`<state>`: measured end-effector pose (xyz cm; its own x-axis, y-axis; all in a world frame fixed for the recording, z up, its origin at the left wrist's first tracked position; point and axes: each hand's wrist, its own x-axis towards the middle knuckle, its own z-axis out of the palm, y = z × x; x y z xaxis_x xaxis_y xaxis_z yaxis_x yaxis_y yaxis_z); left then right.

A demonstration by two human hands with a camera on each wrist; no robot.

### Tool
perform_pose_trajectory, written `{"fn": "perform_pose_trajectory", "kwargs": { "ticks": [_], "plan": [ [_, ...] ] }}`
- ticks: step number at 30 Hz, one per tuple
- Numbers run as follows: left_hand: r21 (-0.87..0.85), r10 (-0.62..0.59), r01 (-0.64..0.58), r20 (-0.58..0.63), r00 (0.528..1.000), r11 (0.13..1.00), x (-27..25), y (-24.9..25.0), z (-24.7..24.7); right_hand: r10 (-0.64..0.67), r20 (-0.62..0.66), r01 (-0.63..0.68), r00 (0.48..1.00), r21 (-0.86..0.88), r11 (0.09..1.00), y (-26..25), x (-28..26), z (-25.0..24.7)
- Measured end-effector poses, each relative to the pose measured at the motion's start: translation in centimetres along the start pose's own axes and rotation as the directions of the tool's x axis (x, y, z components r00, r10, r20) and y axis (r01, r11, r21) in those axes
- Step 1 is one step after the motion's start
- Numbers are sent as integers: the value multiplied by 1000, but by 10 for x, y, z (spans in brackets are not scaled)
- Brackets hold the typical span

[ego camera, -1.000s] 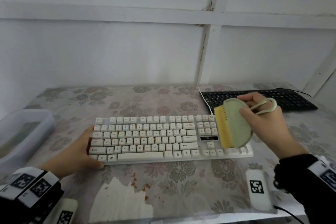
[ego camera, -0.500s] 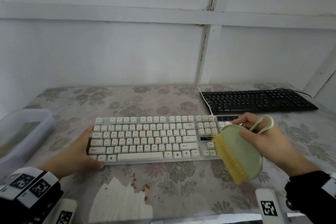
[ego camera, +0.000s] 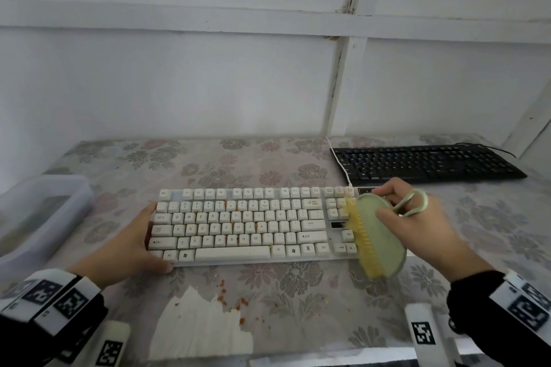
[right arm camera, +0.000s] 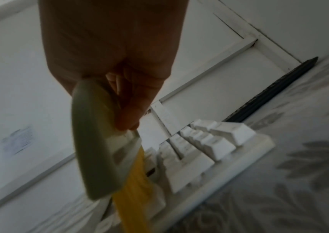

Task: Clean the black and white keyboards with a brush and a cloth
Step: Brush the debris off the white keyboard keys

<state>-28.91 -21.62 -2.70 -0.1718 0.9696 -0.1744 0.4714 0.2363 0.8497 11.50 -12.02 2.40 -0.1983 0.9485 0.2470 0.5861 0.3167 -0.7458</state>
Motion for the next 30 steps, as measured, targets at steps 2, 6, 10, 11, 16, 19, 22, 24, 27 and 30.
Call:
{"fn": "perform_pose_trajectory", "kwargs": {
  "ticks": [2, 6, 10, 11, 16, 19, 22, 24, 27, 30],
  "plan": [
    [2, 14, -14, 8, 1000, 1000, 0, 0, 0, 12, 60, -11, 998, -27, 1000, -1, -3, -2],
    [3, 2, -2, 8, 1000, 1000, -1, 1, -1, -33, -82, 36, 996, 29, 999, -12, 11, -11],
    [6, 18, -19, 11, 1000, 1000, -2, 1, -3, -58, -182, 78, 982, 105, 991, -19, 26, -5],
    [-3, 26, -26, 7, 1000, 1000, -3, 1, -4, -52, -164, 67, 985, 88, 994, -18, 27, -3],
    [4, 49, -49, 16, 999, 999, -4, 6, 0, -16, -8, 16, 1000, -66, 998, -8, 4, -3],
    [19, 42, -42, 0, 999, 999, -4, 9, 2, 20, 108, -7, 994, -114, 993, -10, -13, -8],
    [47, 33, -34, 19, 999, 998, -4, 7, 1, 45, 113, -40, 993, -49, 998, -16, -12, -20],
    [47, 25, -27, 24, 999, 999, -4, 5, -1, 13, 7, -13, 1000, 8, 1000, -19, -4, -25],
    [52, 12, -14, 27, 1000, 999, -2, 3, -2, -24, -130, 37, 991, 99, 994, -22, 14, -17],
    [44, 10, -11, 29, 1000, 999, 0, 0, -2, -43, -143, 61, 989, 123, 991, -24, 27, -1]
  ]
}}
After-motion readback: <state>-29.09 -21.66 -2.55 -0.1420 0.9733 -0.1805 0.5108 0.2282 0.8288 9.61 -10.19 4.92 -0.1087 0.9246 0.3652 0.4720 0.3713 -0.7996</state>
